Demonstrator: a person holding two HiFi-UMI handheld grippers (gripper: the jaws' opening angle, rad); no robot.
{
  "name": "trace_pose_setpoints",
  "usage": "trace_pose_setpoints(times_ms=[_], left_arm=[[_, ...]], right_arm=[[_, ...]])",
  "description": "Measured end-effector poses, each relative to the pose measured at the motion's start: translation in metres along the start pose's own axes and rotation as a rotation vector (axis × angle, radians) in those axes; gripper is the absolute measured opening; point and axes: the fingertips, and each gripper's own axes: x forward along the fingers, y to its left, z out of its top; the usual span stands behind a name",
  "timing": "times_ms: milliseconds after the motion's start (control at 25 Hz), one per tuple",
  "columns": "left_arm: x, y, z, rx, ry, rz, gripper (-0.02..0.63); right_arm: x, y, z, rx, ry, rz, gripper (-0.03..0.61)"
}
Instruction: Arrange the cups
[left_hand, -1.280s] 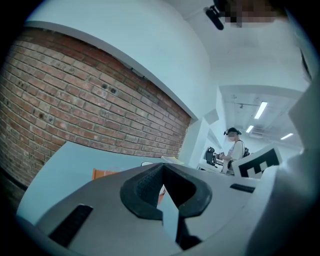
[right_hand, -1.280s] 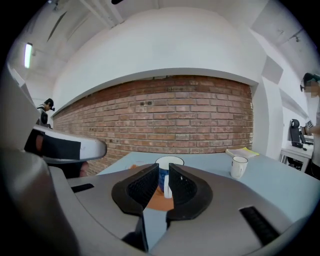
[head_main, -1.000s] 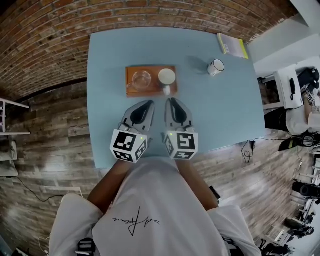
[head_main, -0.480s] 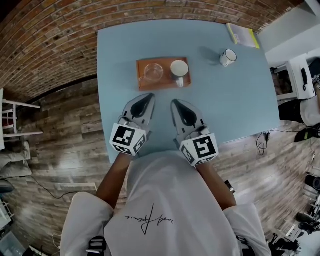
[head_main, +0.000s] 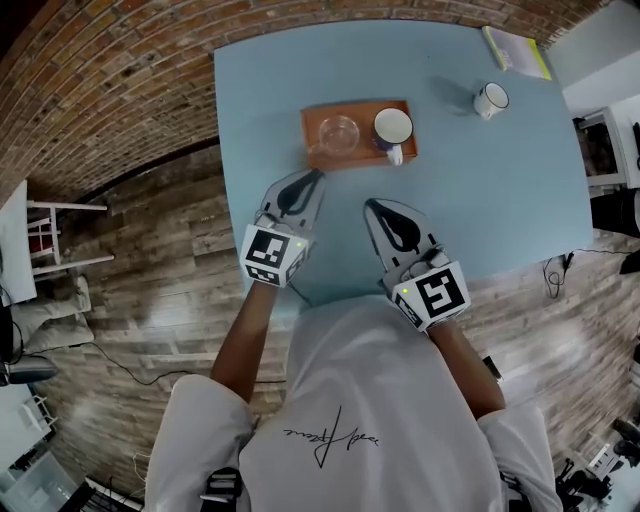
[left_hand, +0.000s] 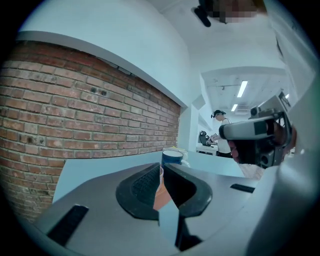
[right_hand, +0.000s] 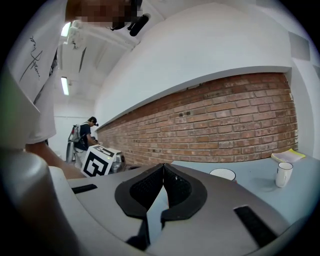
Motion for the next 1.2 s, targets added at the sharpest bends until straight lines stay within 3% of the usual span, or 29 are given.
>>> trace_pose_setpoints(times_ms=[320,400,440,640,880,1080,1200], left_arm=[[0.019,0.031,-0.022,-0.013,0.04,0.021,0.013],[0.025,0.034,-0.027,-0.029,0.049,0.005,0.119],[0.028,0.036,-0.03,-0.03,0.057,-0.006,0.13],[0.039,0.043,-0.05,0.012,0.098,-0.033,0.147],[0.041,0.041,-0.054,-0.013,0.089,-0.097,0.152],[0.039,0.044,-0.052,0.113,0.144,-0.149,0.153],[0.037,0.045,-0.049,0.135,0.146,-0.19,0.154]], right_arm=[[0.018,0.011,-0.016,-0.024,0.079,-0.013,0.021],[0.022,0.014,-0.021,-0.025,0.094,-0.003,0.023],[0.023,0.015,-0.023,-0.026,0.097,0.002,0.022],[0.029,0.015,-0.035,-0.036,0.141,0.005,0.023],[0.027,0.006,-0.046,-0.043,0.184,0.004,0.023],[0.032,0.0,-0.051,-0.025,0.198,0.019,0.023],[0.033,0.0,-0.056,-0.02,0.212,0.037,0.023]])
